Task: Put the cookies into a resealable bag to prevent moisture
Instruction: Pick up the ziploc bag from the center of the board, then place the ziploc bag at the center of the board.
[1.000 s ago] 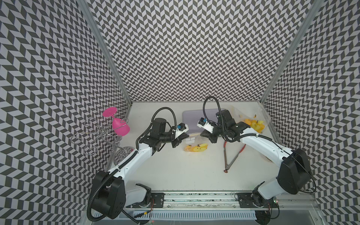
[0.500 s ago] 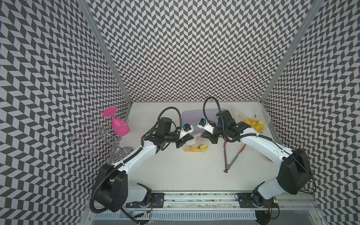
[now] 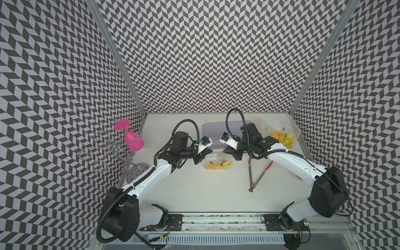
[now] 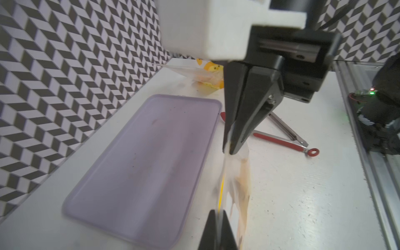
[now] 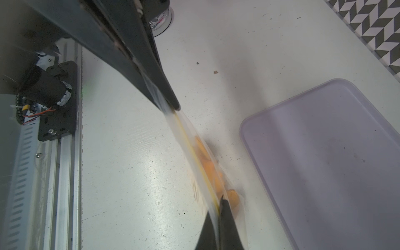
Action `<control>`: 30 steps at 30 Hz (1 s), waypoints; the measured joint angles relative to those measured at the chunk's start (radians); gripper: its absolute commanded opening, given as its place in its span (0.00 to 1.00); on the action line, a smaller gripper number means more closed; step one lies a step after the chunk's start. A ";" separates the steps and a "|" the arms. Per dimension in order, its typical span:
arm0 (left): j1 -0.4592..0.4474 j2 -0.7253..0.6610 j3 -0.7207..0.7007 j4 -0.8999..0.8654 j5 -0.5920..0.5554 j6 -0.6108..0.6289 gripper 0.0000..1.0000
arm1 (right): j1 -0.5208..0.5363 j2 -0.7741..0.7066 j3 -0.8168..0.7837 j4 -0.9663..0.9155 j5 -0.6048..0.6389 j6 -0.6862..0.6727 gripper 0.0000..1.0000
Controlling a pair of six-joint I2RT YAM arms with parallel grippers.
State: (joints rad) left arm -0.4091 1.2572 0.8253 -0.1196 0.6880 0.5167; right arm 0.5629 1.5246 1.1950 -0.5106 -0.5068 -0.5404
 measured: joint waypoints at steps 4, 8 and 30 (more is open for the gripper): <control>0.023 -0.027 -0.020 0.009 -0.025 -0.013 0.02 | -0.005 -0.008 -0.011 0.008 0.019 0.008 0.00; 0.025 -0.027 -0.021 0.015 -0.044 -0.037 0.00 | -0.007 -0.021 -0.019 0.027 0.028 0.021 0.00; 0.058 -0.068 -0.058 0.218 -0.441 -0.377 0.84 | -0.213 -0.122 0.007 0.090 0.565 0.517 0.00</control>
State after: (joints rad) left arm -0.3511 1.1896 0.7673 0.0982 0.2470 0.1398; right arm 0.3500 1.4021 1.2018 -0.4202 0.0582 -0.0238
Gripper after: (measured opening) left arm 0.841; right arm 0.048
